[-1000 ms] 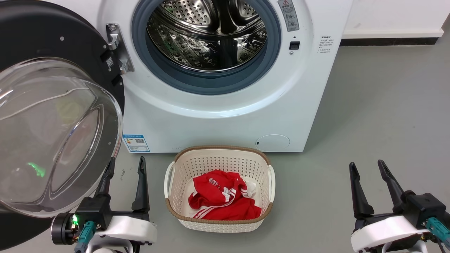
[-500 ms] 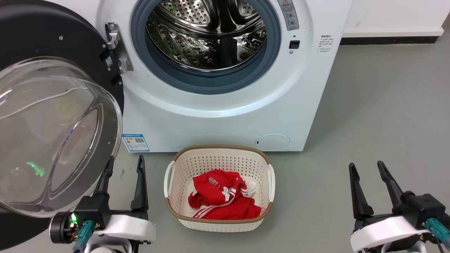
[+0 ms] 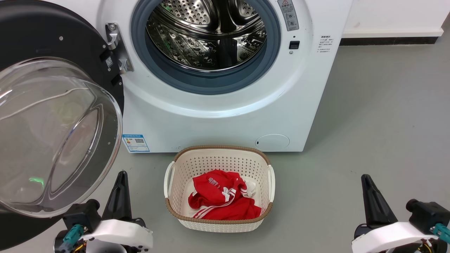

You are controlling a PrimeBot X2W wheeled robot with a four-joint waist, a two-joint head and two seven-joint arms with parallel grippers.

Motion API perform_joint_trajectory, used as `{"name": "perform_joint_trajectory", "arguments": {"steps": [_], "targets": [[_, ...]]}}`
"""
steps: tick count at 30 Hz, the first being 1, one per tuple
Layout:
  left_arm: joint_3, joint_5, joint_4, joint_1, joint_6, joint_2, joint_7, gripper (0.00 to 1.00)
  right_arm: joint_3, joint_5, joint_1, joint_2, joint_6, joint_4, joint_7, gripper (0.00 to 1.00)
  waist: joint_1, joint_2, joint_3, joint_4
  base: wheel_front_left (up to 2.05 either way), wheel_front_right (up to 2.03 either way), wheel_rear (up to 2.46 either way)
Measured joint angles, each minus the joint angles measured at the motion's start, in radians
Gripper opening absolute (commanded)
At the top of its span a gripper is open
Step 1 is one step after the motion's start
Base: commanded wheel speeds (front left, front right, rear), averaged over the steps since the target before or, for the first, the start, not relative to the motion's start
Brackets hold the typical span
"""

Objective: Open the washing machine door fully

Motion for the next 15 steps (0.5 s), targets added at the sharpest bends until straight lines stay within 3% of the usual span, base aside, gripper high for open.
{"name": "perform_joint_trajectory", "arguments": {"steps": [15], "targets": [[0.006, -0.275, 0.009, -0.006, -0.01, 0.0, 0.058, 0.0, -0.003, 0.279, -0.023, -0.008, 0.0, 0.026, 0.044, 0.0, 0.0, 0.0, -0.003, 0.0, 0.0, 0.0, 0.0]]}}
